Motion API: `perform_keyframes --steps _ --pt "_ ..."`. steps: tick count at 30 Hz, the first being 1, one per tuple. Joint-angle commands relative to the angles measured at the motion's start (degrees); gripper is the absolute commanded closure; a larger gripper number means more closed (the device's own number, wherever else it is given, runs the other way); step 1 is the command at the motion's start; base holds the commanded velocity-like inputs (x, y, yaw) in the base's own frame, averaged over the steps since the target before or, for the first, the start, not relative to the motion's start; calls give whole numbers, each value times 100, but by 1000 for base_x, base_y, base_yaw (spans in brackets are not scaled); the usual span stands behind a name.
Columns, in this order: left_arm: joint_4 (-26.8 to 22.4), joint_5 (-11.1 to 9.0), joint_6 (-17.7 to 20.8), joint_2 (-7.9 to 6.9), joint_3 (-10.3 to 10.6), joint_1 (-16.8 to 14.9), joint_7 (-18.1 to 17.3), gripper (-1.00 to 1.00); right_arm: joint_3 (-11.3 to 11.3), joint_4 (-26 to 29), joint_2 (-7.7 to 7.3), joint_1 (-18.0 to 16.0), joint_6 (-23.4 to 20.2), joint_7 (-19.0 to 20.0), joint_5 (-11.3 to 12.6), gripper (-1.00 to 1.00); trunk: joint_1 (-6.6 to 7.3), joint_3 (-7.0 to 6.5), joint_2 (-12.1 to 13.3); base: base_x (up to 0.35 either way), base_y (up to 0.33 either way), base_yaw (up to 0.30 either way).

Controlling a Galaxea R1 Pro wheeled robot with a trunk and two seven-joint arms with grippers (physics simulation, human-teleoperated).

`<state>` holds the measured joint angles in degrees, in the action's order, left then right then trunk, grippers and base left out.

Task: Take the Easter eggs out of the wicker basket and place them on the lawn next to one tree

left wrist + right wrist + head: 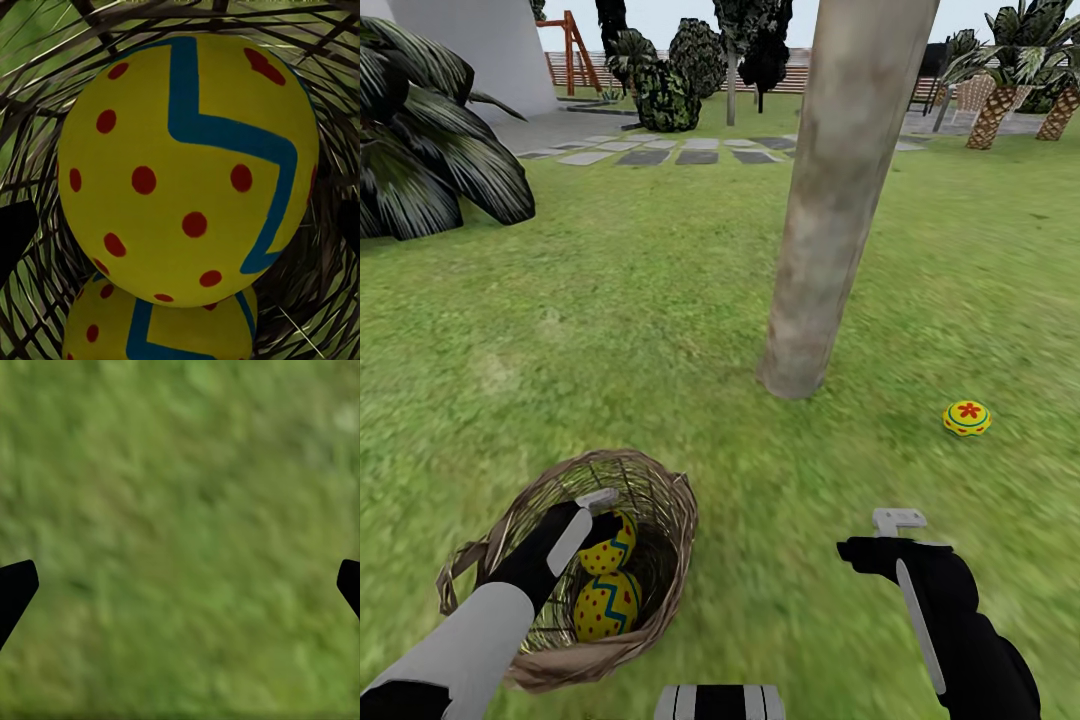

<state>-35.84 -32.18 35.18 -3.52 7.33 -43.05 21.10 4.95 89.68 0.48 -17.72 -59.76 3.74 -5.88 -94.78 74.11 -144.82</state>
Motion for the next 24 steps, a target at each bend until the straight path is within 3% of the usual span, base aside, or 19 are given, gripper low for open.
perform_keyframes --steps 1,4,10,24 --pt "-9 -60 10 -9 41 -2 52 -100 6 6 5 -3 -24 39 -54 -100 1 4 -2 0 0 0" --pt "-10 -60 8 -8 41 1 52 -100 6 6 5 -3 -24 39 -54 -100 1 4 -2 0 0 0" --pt "-11 -60 -41 -8 43 5 52 -100 6 6 5 -3 -24 40 -54 -100 -14 137 -10 0 0 0" --pt "-11 -60 -157 -8 49 7 51 -100 6 6 5 -3 -24 40 -54 -100 -14 137 -10 0 0 0"
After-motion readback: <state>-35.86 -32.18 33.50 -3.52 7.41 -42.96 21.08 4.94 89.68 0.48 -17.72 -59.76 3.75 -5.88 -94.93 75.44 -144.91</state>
